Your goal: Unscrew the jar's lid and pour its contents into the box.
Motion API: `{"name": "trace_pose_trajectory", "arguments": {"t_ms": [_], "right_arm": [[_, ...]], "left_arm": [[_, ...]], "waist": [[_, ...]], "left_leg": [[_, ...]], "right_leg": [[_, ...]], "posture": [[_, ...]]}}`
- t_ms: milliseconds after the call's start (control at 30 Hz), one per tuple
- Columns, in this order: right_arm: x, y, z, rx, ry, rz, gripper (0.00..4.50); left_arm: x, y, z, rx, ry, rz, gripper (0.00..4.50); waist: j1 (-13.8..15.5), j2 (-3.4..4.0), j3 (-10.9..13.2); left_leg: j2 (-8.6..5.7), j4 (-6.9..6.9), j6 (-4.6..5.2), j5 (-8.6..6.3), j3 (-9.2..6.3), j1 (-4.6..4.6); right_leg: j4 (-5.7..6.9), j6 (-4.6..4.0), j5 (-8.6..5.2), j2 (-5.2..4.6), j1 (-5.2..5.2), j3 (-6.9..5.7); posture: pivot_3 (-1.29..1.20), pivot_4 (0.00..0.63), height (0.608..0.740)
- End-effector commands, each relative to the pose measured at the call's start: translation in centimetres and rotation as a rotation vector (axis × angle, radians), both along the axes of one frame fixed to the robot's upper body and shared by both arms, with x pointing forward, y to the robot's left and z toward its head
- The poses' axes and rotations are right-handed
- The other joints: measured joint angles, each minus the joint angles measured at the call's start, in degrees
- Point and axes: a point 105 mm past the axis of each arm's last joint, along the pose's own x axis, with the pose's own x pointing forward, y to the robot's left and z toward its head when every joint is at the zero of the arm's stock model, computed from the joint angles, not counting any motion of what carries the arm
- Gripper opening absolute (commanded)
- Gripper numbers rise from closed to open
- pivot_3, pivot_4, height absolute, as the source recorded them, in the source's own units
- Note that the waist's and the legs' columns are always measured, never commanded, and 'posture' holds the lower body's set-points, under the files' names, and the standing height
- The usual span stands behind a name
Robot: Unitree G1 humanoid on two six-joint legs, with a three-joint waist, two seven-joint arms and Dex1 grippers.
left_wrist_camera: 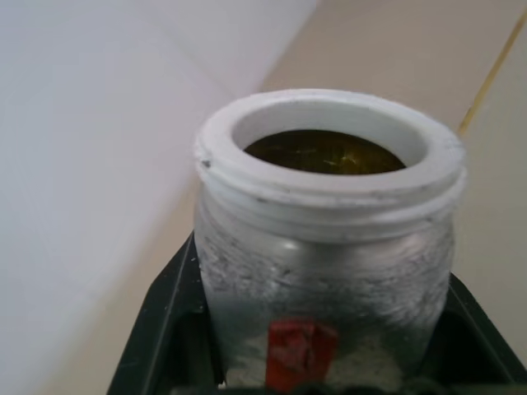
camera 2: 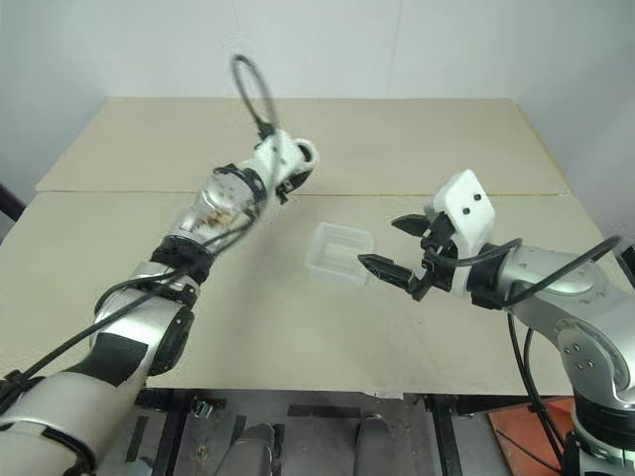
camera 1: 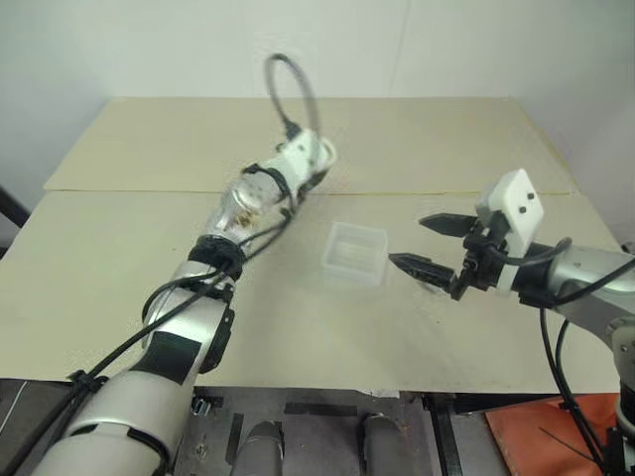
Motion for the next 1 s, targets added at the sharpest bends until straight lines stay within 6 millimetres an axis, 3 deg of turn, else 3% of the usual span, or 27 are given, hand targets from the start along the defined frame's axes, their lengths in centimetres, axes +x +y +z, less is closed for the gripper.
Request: {"name": "trace_pose_trajectory", "arguments": {"t_ms": [33,167,333,433,500,600,733,833,1000], "right_arm": [[-0.2,0.1,0.6,-0.008,-0.045,0.015,4.48],[-0.2,0.3,0.8,0.002,-0.05,0.035,4.48],[-0.2,0.5,0.7,0.006,-0.051,0.05,4.48],[-0.3,0.5,0.7,-0.002,-0.052,0.061,4.48],[-0.3,0.5,0.7,-0.01,-0.052,0.063,4.48],[-0.2,0.1,1.0,-0.031,-0.052,0.056,4.48],[0.1,-0.2,1.3,-0.049,-0.054,0.051,4.48],[0.2,-0.2,1.4,-0.058,-0.062,0.05,4.48],[0.2,0.0,1.8,-0.049,-0.078,0.039,4.48]], "left_arm": [[-1.0,1.2,0.4,-0.325,0.186,0.04,1.97],[-2.8,1.9,-0.3,-0.284,0.11,0.053,1.97],[-3.6,2.1,-0.7,-0.304,0.129,0.061,1.97],[-3.6,1.7,0.9,-0.271,0.077,0.03,1.97],[-3.5,1.1,2.3,-0.002,-0.17,0.044,1.97],[-4.0,-1.1,3.5,0.567,-0.656,-0.004,1.97],[-3.9,-3.6,2.2,1.121,-1.087,-0.163,1.97],[-4.2,-5.5,0.9,1.352,-1.316,-0.312,1.97],[-4.4,-8.1,-0.9,1.555,-1.525,-0.441,1.97]], "waist": [[-0.4,0.0,0.0],[-1.4,0.0,0.0],[-1.3,0.0,0.0],[-1.2,0.0,0.0],[-1.2,0.0,0.0],[-0.8,0.0,0.0],[0.3,-0.01,0.0],[0.9,-0.01,0.0],[1.5,-0.01,0.0]], "left_leg": [[0.0,0.02,0.03,-0.02,0.0,0.0],[0.0,0.04,-0.1,0.05,0.01,0.11],[0.0,0.04,-0.12,0.07,0.01,0.18],[0.0,0.04,-0.1,0.06,0.01,0.18],[0.0,0.04,-0.11,0.06,0.01,0.17],[0.0,0.02,-0.18,0.1,0.03,0.18],[-0.01,-0.02,-0.12,0.07,0.07,0.21],[-0.04,0.0,-0.08,0.04,0.1,0.11],[-0.04,0.0,-0.1,0.05,0.08,-0.1]], "right_leg": [[0.0,0.0,0.0,0.0,0.01,0.0],[0.03,-0.01,0.0,0.01,0.03,0.01],[-0.09,-0.02,0.01,0.01,0.05,0.02],[-0.08,-0.02,0.01,0.01,0.09,0.01],[-0.08,-0.02,0.01,0.01,0.08,0.02],[-0.21,-0.03,0.02,0.01,0.05,0.02],[-0.33,-0.03,0.05,0.0,0.11,0.05],[-0.35,0.05,0.09,-0.01,0.11,0.05],[-0.16,0.07,0.1,-0.01,-0.05,0.04]], "posture": [[0.0,0.15,0.74],[0.0,0.15,0.74],[0.0,0.15,0.74],[0.0,0.15,0.74],[0.0,0.15,0.74],[0.0,0.15,0.74],[0.0,0.15,0.74],[0.0,0.15,0.74],[0.0,0.15,0.74]]}}
